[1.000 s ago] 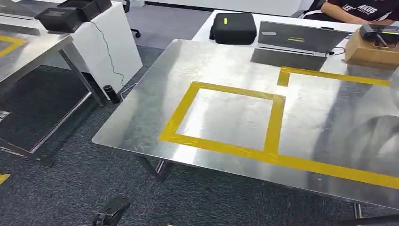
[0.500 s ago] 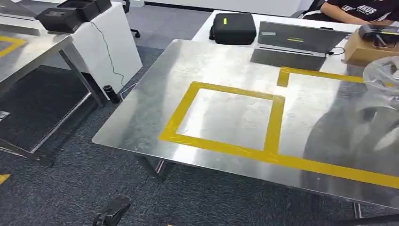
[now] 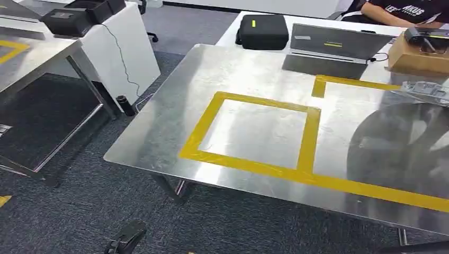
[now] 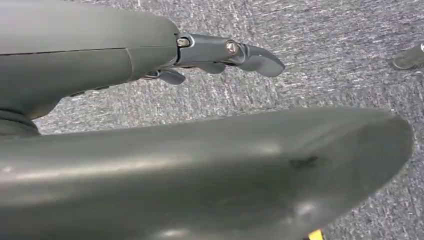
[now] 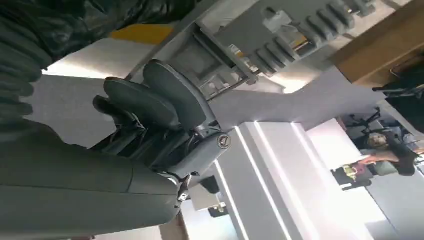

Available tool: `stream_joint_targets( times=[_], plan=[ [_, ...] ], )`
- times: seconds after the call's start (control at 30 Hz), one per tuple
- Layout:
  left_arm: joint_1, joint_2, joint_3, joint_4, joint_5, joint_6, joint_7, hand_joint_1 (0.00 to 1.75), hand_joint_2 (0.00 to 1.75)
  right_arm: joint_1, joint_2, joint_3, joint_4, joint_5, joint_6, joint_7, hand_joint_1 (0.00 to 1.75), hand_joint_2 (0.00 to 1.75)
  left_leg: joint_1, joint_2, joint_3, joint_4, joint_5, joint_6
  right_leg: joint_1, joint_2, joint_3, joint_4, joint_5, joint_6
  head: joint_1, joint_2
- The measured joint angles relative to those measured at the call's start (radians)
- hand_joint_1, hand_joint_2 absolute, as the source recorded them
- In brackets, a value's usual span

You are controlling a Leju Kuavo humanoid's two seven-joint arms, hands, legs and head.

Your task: Take the parts from the cabinet and place them on the table.

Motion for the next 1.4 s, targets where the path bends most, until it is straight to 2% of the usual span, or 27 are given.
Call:
stream_joint_targets(
  times=[0.03, 0.07, 0.1, 0.13, 0.17, 0.47, 0.63, 1.13, 1.3, 1.4],
  plan=[
    [0.000, 0.000, 0.000, 0.000, 0.000, 0.000, 0.000, 0.00, 0.00, 0.004, 0.003, 0.000, 0.002, -0.003, 0.000, -0.003, 1.55, 1.75, 0.000, 0.000, 0.000, 0.000, 0.000, 0.000, 0.000, 0.000, 0.000, 0.000, 0.000, 0.000, 0.000, 0.000],
    [0.000, 0.000, 0.000, 0.000, 0.000, 0.000, -0.001, 0.00, 0.00, 0.007, 0.005, 0.000, 0.002, -0.006, -0.001, -0.005, 1.06, 1.75, 0.000, 0.000, 0.000, 0.000, 0.000, 0.000, 0.000, 0.000, 0.000, 0.000, 0.000, 0.000, 0.000, 0.000],
    [0.000, 0.000, 0.000, 0.000, 0.000, 0.000, -0.001, 0.00, 0.00, 0.011, 0.007, 0.000, 0.002, -0.010, -0.002, -0.008, 0.47, 1.75, 0.000, 0.000, 0.000, 0.000, 0.000, 0.000, 0.000, 0.000, 0.000, 0.000, 0.000, 0.000, 0.000, 0.000],
    [0.000, 0.000, 0.000, 0.000, 0.000, 0.000, -0.001, 0.00, 0.00, 0.014, 0.010, 0.000, 0.002, -0.012, -0.003, -0.010, 0.05, 1.75, 0.000, 0.000, 0.000, 0.000, 0.000, 0.000, 0.000, 0.000, 0.000, 0.000, 0.000, 0.000, 0.000, 0.000],
    [0.000, 0.000, 0.000, 0.000, 0.000, 0.000, -0.001, 0.00, 0.00, 0.016, 0.012, 0.000, 0.002, -0.015, -0.003, -0.013, 0.00, 1.75, 0.000, 0.000, 0.000, 0.000, 0.000, 0.000, 0.000, 0.000, 0.000, 0.000, 0.000, 0.000, 0.000, 0.000],
    [0.000, 0.000, 0.000, 0.000, 0.000, -0.003, -0.002, 0.00, 0.00, 0.031, 0.042, 0.000, 0.002, -0.060, 0.016, -0.023, 0.00, 1.75, 0.000, 0.000, 0.000, 0.000, 0.000, 0.000, 0.000, 0.001, 0.000, 0.000, 0.000, 0.000, 0.000, 0.000],
    [0.001, 0.001, 0.000, 0.000, 0.000, -0.002, -0.002, 0.00, 0.00, 0.033, 0.082, 0.000, 0.001, -0.106, 0.069, -0.015, 0.00, 1.75, 0.000, 0.000, 0.000, 0.000, 0.000, 0.000, 0.000, 0.001, 0.000, 0.000, 0.000, 0.000, 0.000, 0.000],
    [0.003, 0.001, 0.001, 0.000, 0.004, -0.002, -0.002, 0.00, 0.00, 0.045, 0.147, -0.007, -0.013, -0.197, 0.126, -0.012, 0.00, 1.75, 0.000, 0.000, 0.000, 0.000, 0.000, 0.000, 0.000, 0.001, 0.000, 0.000, 0.000, 0.000, 0.000, 0.000],
    [0.006, 0.001, 0.001, 0.000, 0.010, 0.001, -0.005, 0.00, 0.00, 0.072, 0.171, -0.006, -0.092, -0.208, 0.127, -0.015, 0.00, 1.75, 0.000, 0.000, 0.000, 0.000, 0.000, 0.000, 0.000, 0.000, 0.000, 0.000, 0.000, 0.000, 0.000, 0.000],
    [0.014, 0.001, 0.002, 0.000, 0.019, 0.003, -0.015, 0.00, 0.00, 0.128, 0.174, -0.004, -0.201, -0.213, 0.116, -0.019, 0.00, 1.75, 0.001, 0.000, 0.000, 0.000, 0.000, 0.000, 0.000, 0.000, 0.000, 0.000, 0.000, 0.000, 0.000, 0.000]
  ],
)
